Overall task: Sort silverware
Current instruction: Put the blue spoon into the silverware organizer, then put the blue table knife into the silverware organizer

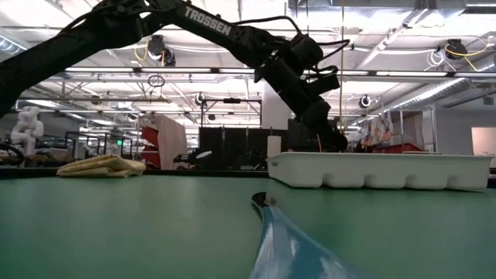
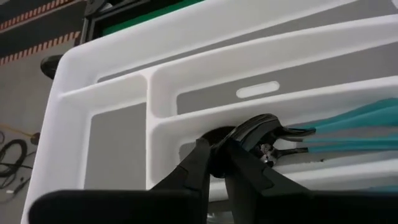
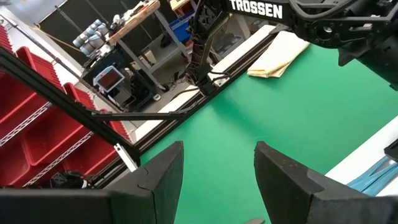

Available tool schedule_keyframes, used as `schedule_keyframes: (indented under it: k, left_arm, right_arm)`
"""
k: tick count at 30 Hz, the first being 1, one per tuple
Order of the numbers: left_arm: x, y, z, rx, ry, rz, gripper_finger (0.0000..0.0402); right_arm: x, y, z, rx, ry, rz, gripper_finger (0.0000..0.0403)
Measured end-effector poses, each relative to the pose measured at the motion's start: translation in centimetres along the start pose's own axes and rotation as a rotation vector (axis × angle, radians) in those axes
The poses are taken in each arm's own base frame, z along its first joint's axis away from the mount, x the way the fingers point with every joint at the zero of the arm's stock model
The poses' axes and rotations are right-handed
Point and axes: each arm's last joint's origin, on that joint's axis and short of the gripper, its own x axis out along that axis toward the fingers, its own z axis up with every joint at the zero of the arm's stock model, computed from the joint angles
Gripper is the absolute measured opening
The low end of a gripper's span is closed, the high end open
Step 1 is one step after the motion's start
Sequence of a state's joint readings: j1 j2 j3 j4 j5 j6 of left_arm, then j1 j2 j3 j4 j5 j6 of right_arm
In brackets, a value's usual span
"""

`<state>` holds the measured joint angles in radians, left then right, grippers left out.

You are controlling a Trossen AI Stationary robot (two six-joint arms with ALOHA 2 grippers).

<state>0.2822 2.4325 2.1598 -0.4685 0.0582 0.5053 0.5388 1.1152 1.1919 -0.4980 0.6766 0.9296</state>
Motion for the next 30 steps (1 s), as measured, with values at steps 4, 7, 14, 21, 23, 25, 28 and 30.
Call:
schedule_keyframes:
  k: [4,7,14,21,23,25,28,30]
  left_arm:
    - [0.0,-0.1,-0.2,-0.001,0.03,0.009,0.0046]
    - [0.0,-0.3,-0.5,0.01,0.049,-0.031,0.0046]
    - [0.0,-0.8,-0.7,0.018,0.051,-0.114,0.0083]
    - [0.1,-0.5,-0.2,0.026,0.012,-0.06,0.0151]
    - [0.2,-0.3,-0.2,-0.001,0.036,0.013,0.0158]
    - [0.1,-0.3,-0.4,-0.047,0.104,0.097,0.0159]
    - [-0.9,-0.3,-0.8,-0.072,0.198,0.108,0.0158]
    - [-1.5,-0.2,-0.7,-0.107,0.207,0.085,0.0158]
  right_arm:
    - [0.0,0.0,0.0,-0.01,0.002,0.001,0.0183]
    - [0.0,0.0,0.0,-0.011,0.002,0.001,0.0183]
    - [0.0,0.0,0.0,-0.018,0.001,0.001,0.0183]
    - [0.0,0.0,0.0,-0.016,0.001,0.001,0.0183]
    - [0.0,0.0,0.0,-0.016,0.001,0.001,0.0183]
    - [0.0,0.0,0.0,-0.016,0.001,0.001,0.0183]
    - [0.0,0.0,0.0,-0.018,0.001,0.001,0.0183]
    - [0.0,0.0,0.0,-0.026,0.002,0.001,0.0183]
